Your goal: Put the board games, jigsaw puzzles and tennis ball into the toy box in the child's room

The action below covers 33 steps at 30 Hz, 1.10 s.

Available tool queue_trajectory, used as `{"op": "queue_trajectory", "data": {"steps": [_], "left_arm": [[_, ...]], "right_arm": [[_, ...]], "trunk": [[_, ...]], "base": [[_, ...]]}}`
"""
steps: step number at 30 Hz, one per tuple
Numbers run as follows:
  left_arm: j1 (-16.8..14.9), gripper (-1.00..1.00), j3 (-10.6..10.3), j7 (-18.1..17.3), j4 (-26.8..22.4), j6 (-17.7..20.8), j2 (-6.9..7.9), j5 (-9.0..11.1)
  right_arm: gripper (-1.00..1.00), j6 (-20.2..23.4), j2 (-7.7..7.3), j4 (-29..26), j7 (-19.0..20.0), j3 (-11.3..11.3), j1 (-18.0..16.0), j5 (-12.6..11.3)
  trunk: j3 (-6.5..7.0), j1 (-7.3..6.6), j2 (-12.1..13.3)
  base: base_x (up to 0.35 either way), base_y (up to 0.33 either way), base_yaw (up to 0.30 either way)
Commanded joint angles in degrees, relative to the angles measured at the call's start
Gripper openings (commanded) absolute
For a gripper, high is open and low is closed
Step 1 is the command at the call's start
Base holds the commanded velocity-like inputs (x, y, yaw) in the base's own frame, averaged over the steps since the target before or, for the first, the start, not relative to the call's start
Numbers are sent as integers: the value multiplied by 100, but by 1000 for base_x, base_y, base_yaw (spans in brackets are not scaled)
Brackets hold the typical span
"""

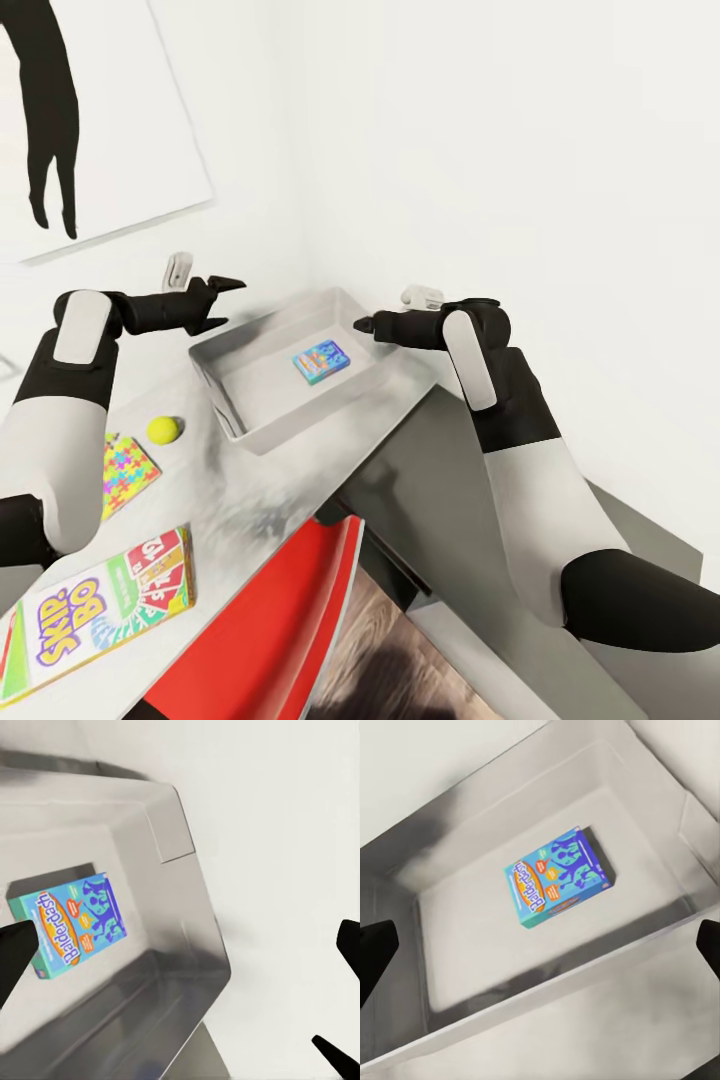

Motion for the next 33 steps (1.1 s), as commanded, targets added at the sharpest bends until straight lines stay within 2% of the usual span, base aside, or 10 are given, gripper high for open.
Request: {"op": "queue_trajectory", "data": {"steps": [1,2,8,14,33], "left_arm": [[-5,100,-29,12,1,27,2,12],[-5,100,-108,12,2,27,7,15],[-5,100,-108,12,2,27,7,15],[-5,100,-338,11,0,27,18,101],[-5,100,-378,11,-1,27,28,119]], "right_arm": [[100,19,0,-2,-50,1,-5,-48],[100,20,0,-4,-52,0,-5,-48],[100,20,0,-4,-52,0,-5,-48],[100,15,0,1,-48,-3,-5,-53],[100,16,0,2,-48,-3,-5,-55]], "trunk": [[0,4,-10],[10,4,-10],[66,4,-10],[123,4,-10],[302,4,-10]], "base": [[0,0,0],[0,0,0],[0,0,0],[0,0,0],[0,0,0]]}}
